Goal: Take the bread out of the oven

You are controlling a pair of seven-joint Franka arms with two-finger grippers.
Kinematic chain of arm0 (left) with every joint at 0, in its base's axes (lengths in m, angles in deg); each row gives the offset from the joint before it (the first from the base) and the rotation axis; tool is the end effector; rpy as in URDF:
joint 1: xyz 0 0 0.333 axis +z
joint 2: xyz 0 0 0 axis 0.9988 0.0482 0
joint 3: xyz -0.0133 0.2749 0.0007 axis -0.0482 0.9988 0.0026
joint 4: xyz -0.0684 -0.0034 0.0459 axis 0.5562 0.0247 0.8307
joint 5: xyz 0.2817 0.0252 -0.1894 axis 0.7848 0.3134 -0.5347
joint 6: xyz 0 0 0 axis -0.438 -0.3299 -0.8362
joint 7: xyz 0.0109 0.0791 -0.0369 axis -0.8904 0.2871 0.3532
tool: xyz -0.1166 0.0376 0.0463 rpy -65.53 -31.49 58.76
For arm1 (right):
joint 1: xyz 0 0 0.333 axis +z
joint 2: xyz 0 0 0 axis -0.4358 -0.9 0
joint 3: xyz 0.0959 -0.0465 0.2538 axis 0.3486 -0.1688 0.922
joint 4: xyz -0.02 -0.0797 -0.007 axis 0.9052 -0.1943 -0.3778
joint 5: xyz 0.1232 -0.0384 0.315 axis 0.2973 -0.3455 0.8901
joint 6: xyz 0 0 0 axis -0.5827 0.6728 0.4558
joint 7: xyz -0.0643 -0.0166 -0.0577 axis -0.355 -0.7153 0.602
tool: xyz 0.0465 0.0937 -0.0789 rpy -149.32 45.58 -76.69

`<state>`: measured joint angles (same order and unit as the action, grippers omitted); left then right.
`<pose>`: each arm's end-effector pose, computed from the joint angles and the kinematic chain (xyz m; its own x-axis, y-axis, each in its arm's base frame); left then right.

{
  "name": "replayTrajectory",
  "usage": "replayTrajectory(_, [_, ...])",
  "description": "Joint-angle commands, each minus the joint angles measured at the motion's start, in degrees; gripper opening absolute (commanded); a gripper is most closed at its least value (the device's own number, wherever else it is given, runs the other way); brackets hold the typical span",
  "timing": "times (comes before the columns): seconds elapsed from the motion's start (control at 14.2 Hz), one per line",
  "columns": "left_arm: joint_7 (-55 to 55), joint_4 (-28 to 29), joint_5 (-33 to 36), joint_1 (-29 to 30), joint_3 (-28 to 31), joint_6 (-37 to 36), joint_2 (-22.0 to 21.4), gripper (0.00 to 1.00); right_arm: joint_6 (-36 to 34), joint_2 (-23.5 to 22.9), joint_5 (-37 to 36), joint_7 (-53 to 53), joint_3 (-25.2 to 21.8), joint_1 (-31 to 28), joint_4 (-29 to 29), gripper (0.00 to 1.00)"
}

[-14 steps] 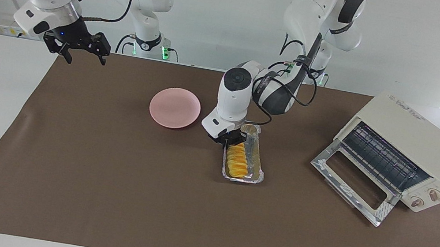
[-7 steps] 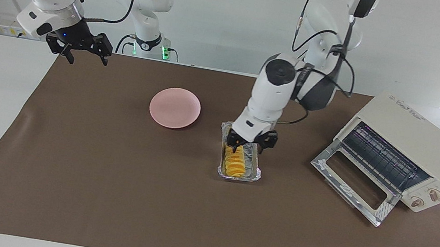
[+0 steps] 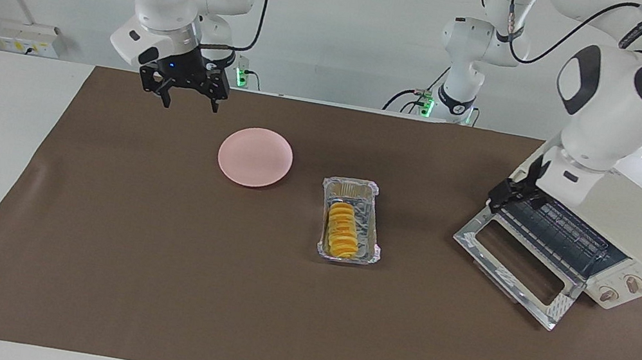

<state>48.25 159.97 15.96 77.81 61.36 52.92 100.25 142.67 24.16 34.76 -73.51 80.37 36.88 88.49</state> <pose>0.5389 -0.0500 0.4955 0.9835 0.1415 -0.1128 0.1435 -0.9896 0.0096 0.4809 0.1229 0.5121 0.9984 0.0324 -0.0460 0.0322 -0.9995 -0.0050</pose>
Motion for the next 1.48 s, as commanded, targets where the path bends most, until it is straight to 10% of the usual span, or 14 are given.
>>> replayTrajectory(0.0, [3.98,2.81,-0.55,1.96,-0.27,-7.46,-4.59,1.0,4.61,-6.18,0.15,-9.71,-0.25,6.33,-2.69,1.0])
replayTrajectory(0.35, [5.04,8.26,0.42,2.49,-0.35,-10.66,-10.92,1.0,11.55,-17.08,-0.12,-23.17,-0.25,14.69,-7.98,1.0])
replayTrajectory(0.63, [6.26,9.85,0.42,3.62,-0.79,-7.42,-11.9,1.0,12.88,-35.44,-3.36,-31.8,-0.69,20.6,-22.98,1.0])
replayTrajectory(1.19, [8.11,9.85,0.42,4.33,-1.4,-5.56,-11.54,1.0,18.78,-41.62,-6.35,-31.9,-0.69,21.65,-23.45,1.0])
replayTrajectory(1.26, [8.55,10.11,0.42,4.33,-1.41,-4.42,-11.54,1.0,18.69,-41.62,-6.53,-31.72,-0.69,21.48,-23.45,0.82])
replayTrajectory(1.33, [8.64,10.02,0.42,3.81,-1.32,-4.67,-11.54,1.0,18.78,-41.62,-6.53,-31.63,-0.69,21.3,-23.45,0.34])
replayTrajectory(1.4, [8.47,10.02,0.42,3.72,-1.32,-4.76,-11.63,1.0,19.3,-41.62,-6.53,-31.63,-0.69,21.3,-23.45,0.07])
